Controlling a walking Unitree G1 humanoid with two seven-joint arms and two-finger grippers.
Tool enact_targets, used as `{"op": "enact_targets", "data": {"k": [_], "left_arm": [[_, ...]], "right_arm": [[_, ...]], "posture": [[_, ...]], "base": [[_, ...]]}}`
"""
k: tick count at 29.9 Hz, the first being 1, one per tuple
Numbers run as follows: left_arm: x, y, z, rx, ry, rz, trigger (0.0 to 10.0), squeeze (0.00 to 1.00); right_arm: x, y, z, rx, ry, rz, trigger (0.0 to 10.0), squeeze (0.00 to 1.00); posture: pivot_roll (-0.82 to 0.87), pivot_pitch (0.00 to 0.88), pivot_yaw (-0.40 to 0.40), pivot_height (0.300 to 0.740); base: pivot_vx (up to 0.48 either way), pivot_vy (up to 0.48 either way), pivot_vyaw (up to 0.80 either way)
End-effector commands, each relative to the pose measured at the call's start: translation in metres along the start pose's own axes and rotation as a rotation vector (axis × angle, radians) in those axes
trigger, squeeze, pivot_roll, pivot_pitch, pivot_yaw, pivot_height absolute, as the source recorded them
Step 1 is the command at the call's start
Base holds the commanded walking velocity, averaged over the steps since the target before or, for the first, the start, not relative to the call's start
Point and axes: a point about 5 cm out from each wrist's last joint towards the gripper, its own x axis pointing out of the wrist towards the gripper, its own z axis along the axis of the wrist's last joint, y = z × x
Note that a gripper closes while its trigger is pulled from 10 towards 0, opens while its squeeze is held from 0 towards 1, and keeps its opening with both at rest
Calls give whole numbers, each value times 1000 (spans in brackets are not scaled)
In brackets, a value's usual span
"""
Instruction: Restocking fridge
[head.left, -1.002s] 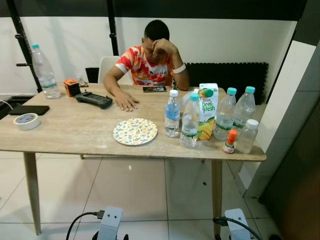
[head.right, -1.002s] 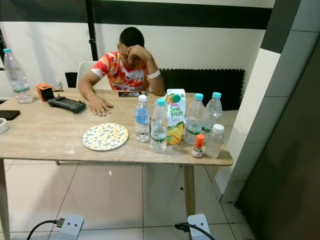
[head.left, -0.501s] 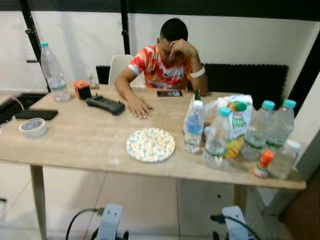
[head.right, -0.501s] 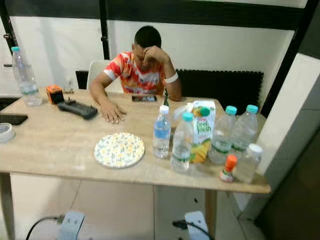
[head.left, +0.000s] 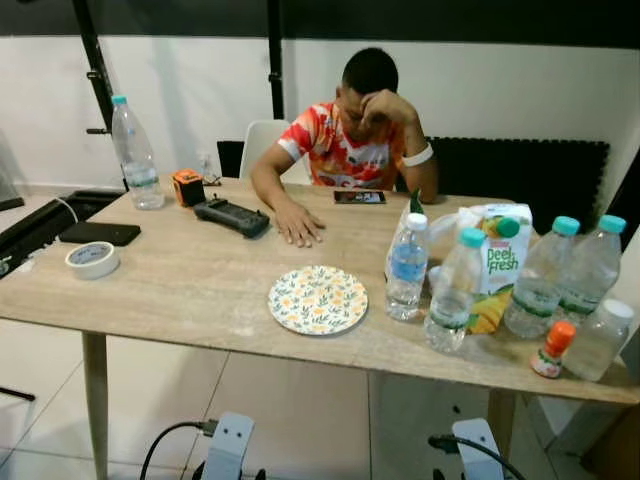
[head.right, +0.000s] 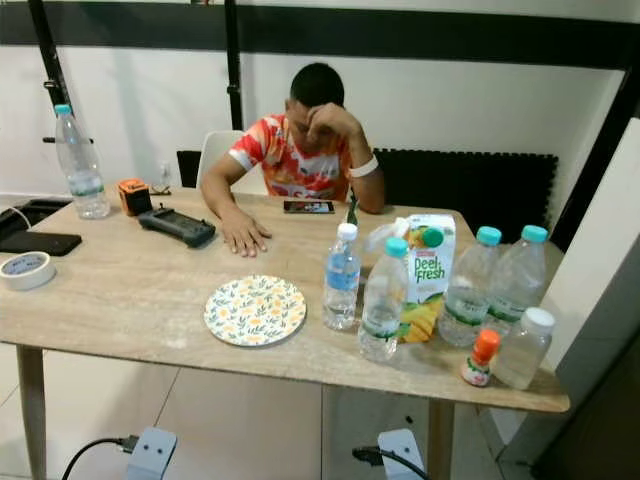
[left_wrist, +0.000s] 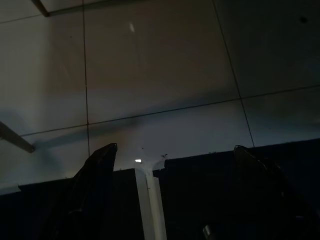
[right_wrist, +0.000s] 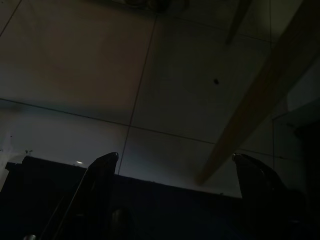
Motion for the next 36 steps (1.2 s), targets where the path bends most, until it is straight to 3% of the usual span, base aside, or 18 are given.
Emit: {"op": "enact_targets", "data": {"k": [1,6,7,9,10,18,25,27,28,32,34,35,36], "left_arm": [[-1,-3,-4,15,20,-14,10000,0],[-1,-1,-4,50,19,2,10000,0],[-2,-1,-6,79,26,3,10000,0],[-2,-1,-7,74,25,5,10000,0],[-2,-1,-8,34,30,13,10000,0],[-3,-1,-9,17,27,31,10000,0],[-3,-1,-9,10,21,40,10000,0],[-3,0,-9,10,20,40,10000,0],[-3,2,-8,6,7,53,10000,0],[-4,2,-8,5,5,56,10000,0],[-4,3,-8,8,3,56,10000,0],[-4,3,-8,8,3,56,10000,0],[-4,3,-8,10,3,55,10000,0]], "right_arm": [[-1,-3,-3,-11,10,11,10000,0],[1,-3,10,-90,-5,105,10000,0],[2,-3,20,-157,-14,173,10000,0],[3,-4,25,-198,-21,211,10000,0],[3,-4,29,-228,-24,241,10000,0],[3,-1,45,-349,-44,345,10000,0],[0,21,78,-442,-132,534,10000,0],[-4,27,90,-476,-166,622,10000,0],[-17,36,113,-444,-241,804,10000,0],[-23,39,122,-429,-271,875,10000,0],[-44,44,149,-393,-365,1040,10000,0],[-44,44,149,-393,-365,1040,10000,0],[-55,44,163,-371,-418,1100,10000,0]], "posture": [[-20,57,-15,740],[-22,62,-19,740],[-26,65,-22,740],[-27,64,-25,740],[-25,64,-27,740],[-28,64,-35,740],[-27,65,-37,740],[-26,67,-37,740],[-26,69,-40,740],[-26,69,-40,740],[-30,68,-39,740],[-30,68,-39,740],[-30,68,-39,740]], "base": [[0,0,0],[0,-384,0],[0,-480,0],[0,-394,0],[0,0,0],[0,0,0],[0,0,0],[0,0,0],[0,0,0],[0,0,0],[0,0,0],[0,0,0],[0,0,0]]}}
